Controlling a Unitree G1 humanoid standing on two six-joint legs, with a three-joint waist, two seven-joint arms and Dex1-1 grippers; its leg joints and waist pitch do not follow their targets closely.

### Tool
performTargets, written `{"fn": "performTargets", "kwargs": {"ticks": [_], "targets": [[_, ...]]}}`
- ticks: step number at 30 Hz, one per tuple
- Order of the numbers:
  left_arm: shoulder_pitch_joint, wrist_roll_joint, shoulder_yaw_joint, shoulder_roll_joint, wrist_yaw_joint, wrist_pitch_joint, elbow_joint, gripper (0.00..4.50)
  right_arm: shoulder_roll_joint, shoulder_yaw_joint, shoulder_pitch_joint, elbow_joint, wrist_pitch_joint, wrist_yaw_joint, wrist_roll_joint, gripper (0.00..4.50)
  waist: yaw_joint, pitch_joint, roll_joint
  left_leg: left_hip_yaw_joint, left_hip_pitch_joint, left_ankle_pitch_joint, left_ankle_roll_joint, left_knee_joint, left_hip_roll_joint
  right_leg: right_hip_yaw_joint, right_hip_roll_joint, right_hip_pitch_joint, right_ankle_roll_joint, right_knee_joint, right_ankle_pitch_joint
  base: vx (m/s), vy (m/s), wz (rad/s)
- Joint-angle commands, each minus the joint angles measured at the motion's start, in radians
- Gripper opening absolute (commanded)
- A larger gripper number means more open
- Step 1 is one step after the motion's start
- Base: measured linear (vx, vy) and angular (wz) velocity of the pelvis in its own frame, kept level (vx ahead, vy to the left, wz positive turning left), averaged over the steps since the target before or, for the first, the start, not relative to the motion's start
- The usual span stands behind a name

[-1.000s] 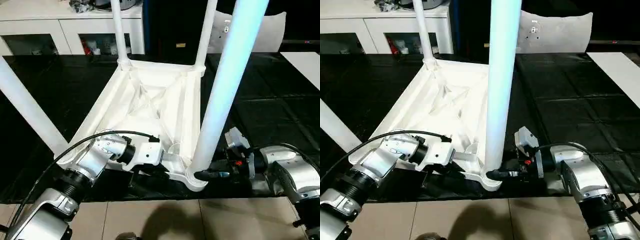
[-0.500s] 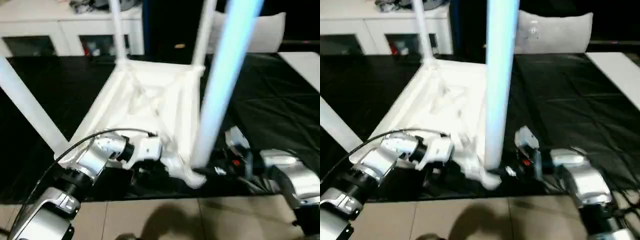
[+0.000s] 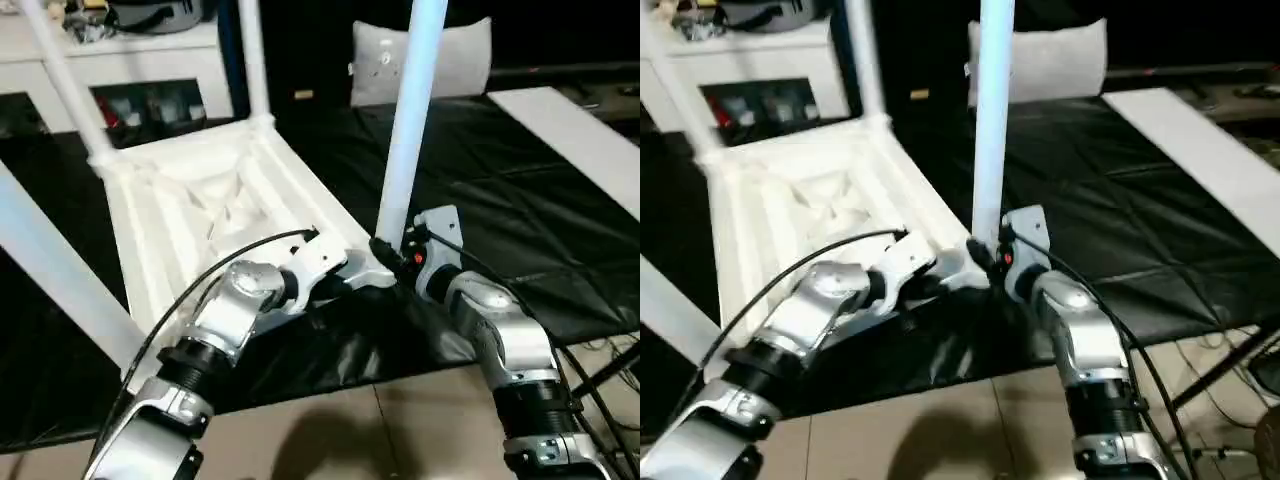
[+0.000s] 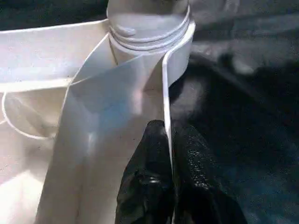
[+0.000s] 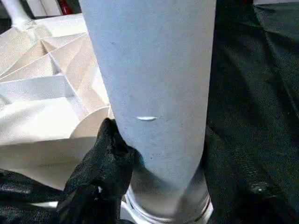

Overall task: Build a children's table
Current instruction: Rotate leg to tighten

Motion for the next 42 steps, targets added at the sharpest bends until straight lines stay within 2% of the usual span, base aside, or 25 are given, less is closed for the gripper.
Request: {"fn": "performTargets", "kwargs": {"ticks": [1, 3, 6, 10, 11, 14, 15, 16, 18, 19, 20, 22, 23, 24, 26, 31, 33, 42], "targets": [[0.003, -0.010, -0.067, -0.030, -0.032, -0.012, -0.038, 0.00, 0.003, 0.035, 0.007, 0.015, -0.020, 0.044, 0.003, 2.68, 0.011, -0.058, -0.007, -0.024, -0.013, -0.072, 0.077, -0.061, 0.053, 0.065, -0.089, 0.054, -0.194, -0.079, -0.126, 0.000, 0.000, 0.00], [0.008, -0.010, -0.067, -0.024, -0.033, -0.013, -0.040, 0.00, -0.019, 0.045, 0.019, 0.001, -0.040, 0.087, 0.012, 2.77, 0.017, -0.059, -0.005, -0.022, -0.009, -0.053, 0.095, -0.059, 0.057, 0.065, -0.087, 0.051, -0.218, -0.073, -0.064, 0.000, 0.000, 0.00], [0.014, -0.001, -0.065, 0.000, -0.040, -0.045, -0.025, 0.00, -0.081, 0.051, 0.048, -0.029, -0.075, 0.181, 0.034, 3.10, 0.025, -0.058, -0.006, -0.021, -0.010, -0.067, 0.108, -0.058, 0.060, 0.065, -0.087, 0.054, -0.227, -0.071, -0.042, 0.000, 0.000, 0.00], [0.018, 0.003, -0.071, 0.033, -0.077, -0.077, -0.014, 0.00, -0.149, 0.047, 0.070, -0.048, -0.102, 0.278, 0.054, 3.33, 0.034, -0.055, -0.007, -0.021, -0.007, -0.099, 0.107, -0.060, 0.060, 0.064, -0.089, 0.054, -0.216, -0.078, -0.098, 0.000, 0.000, 0.00], [0.020, -0.001, -0.075, 0.056, -0.106, -0.116, -0.006, 0.00, -0.200, 0.042, 0.080, -0.058, -0.122, 0.352, 0.065, 3.55, 0.037, -0.053, -0.009, -0.021, -0.008, -0.110, 0.103, -0.060, 0.060, 0.064, -0.089, 0.053, -0.209, -0.080, -0.122, 0.000, 0.000, 0.00], [0.021, -0.006, -0.086, 0.085, -0.146, -0.158, 0.002, 0.00, -0.247, 0.031, 0.085, -0.063, -0.128, 0.421, 0.086, 3.65, 0.040, -0.051, -0.010, -0.022, -0.008, -0.130, 0.101, -0.062, 0.060, 0.063, -0.089, 0.053, -0.192, -0.085, -0.170, 0.000, 0.000, 0.00], [0.022, -0.009, -0.096, 0.102, -0.181, -0.192, 0.006, 0.00, -0.268, 0.025, 0.086, -0.062, -0.136, 0.458, 0.098, 3.65, 0.041, -0.052, -0.010, -0.023, -0.008, -0.130, 0.101, -0.062, 0.059, 0.063, -0.090, 0.053, -0.188, -0.086, -0.180, 0.000, 0.000, 0.00], [0.022, -0.011, -0.103, 0.114, -0.205, -0.219, 0.010, 0.00, -0.283, 0.022, 0.087, -0.060, -0.144, 0.486, 0.109, 3.94, 0.041, -0.052, -0.011, -0.022, -0.008, -0.131, 0.101, -0.062, 0.060, 0.064, -0.089, 0.052, -0.187, -0.087, -0.185, 0.000, 0.000, 0.00], [0.019, -0.007, -0.117, 0.138, -0.241, -0.243, 0.017, 0.00, -0.314, 0.021, 0.090, -0.061, -0.158, 0.544, 0.130, 4.06, 0.045, -0.054, -0.009, -0.022, -0.007, -0.125, 0.102, -0.061, 0.062, 0.064, -0.090, 0.051, -0.188, -0.084, -0.175, 0.000, 0.000, 0.00], [0.016, -0.005, -0.122, 0.146, -0.257, -0.259, 0.022, 0.00, -0.327, 0.023, 0.091, -0.064, -0.160, 0.570, 0.138, 4.06, 0.046, -0.053, -0.009, -0.022, -0.007, -0.124, 0.105, -0.062, 0.062, 0.064, -0.088, 0.050, -0.189, -0.084, -0.173, 0.000, 0.000, 0.00], [0.009, 0.000, -0.130, 0.159, -0.280, -0.275, 0.032, 0.00, -0.351, 0.032, 0.095, -0.073, -0.156, 0.616, 0.148, 4.25, 0.049, -0.054, -0.009, -0.021, -0.007, -0.116, 0.103, -0.060, 0.062, 0.064, -0.088, 0.050, -0.193, -0.082, -0.162, 0.000, 0.000, 0.00], [0.000, 0.004, -0.141, 0.174, -0.311, -0.309, 0.043, 0.00, -0.380, 0.047, 0.100, -0.084, -0.147, 0.671, 0.157, 4.25, 0.055, -0.055, -0.009, -0.021, -0.006, -0.112, 0.110, -0.059, 0.062, 0.063, -0.088, 0.051, -0.195, -0.082, -0.152, 0.000, 0.000, 0.00], [-0.013, -0.004, -0.162, 0.203, -0.392, -0.377, 0.055, 0.00, -0.436, 0.084, 0.111, -0.103, -0.143, 0.786, 0.170, 4.25, 0.064, -0.056, -0.009, -0.021, -0.006, -0.101, 0.119, -0.058, 0.063, 0.062, -0.087, 0.051, -0.200, -0.078, -0.124, 0.000, 0.000, 0.00], [-0.015, -0.007, -0.165, 0.207, -0.404, -0.386, 0.056, 0.00, -0.442, 0.088, 0.112, -0.104, -0.143, 0.801, 0.172, 4.08, 0.070, -0.058, -0.010, -0.021, -0.007, -0.096, 0.126, -0.057, 0.066, 0.064, -0.088, 0.053, -0.199, -0.073, -0.101, 0.000, 0.000, 0.00], [-0.017, -0.017, -0.179, 0.222, -0.453, -0.411, 0.051, 0.00, -0.457, 0.102, 0.109, -0.101, -0.135, 0.841, 0.178, 3.99, 0.072, -0.058, -0.008, -0.021, -0.006, -0.094, 0.127, -0.057, 0.068, 0.061, -0.090, 0.050, -0.210, -0.070, -0.091, 0.000, 0.000, 0.00], [-0.012, -0.033, -0.213, 0.253, -0.553, -0.456, 0.028, 0.00, -0.475, 0.130, 0.101, -0.091, -0.128, 0.903, 0.188, 3.54, 0.084, -0.058, -0.005, -0.021, -0.001, -0.104, 0.109, -0.058, 0.071, 0.063, -0.092, 0.047, -0.224, -0.070, -0.107, 0.000, 0.000, 0.00], [-0.011, -0.033, -0.221, 0.259, -0.578, -0.470, 0.028, 0.00, -0.480, 0.141, 0.101, -0.090, -0.127, 0.929, 0.195, 3.40, 0.089, -0.058, -0.006, -0.020, -0.001, -0.111, 0.103, -0.059, 0.072, 0.064, -0.092, 0.048, -0.229, -0.068, -0.099, 0.000, 0.000, 0.00], [-0.017, -0.039, -0.227, 0.260, -0.615, -0.509, 0.049, 0.00, -0.484, 0.175, 0.108, -0.102, -0.110, 0.989, 0.216, 2.60, 0.100, -0.059, -0.011, -0.020, -0.001, -0.103, 0.094, -0.058, 0.070, 0.064, -0.093, 0.049, -0.214, -0.069, -0.118, 0.000, 0.000, 0.00]]}}
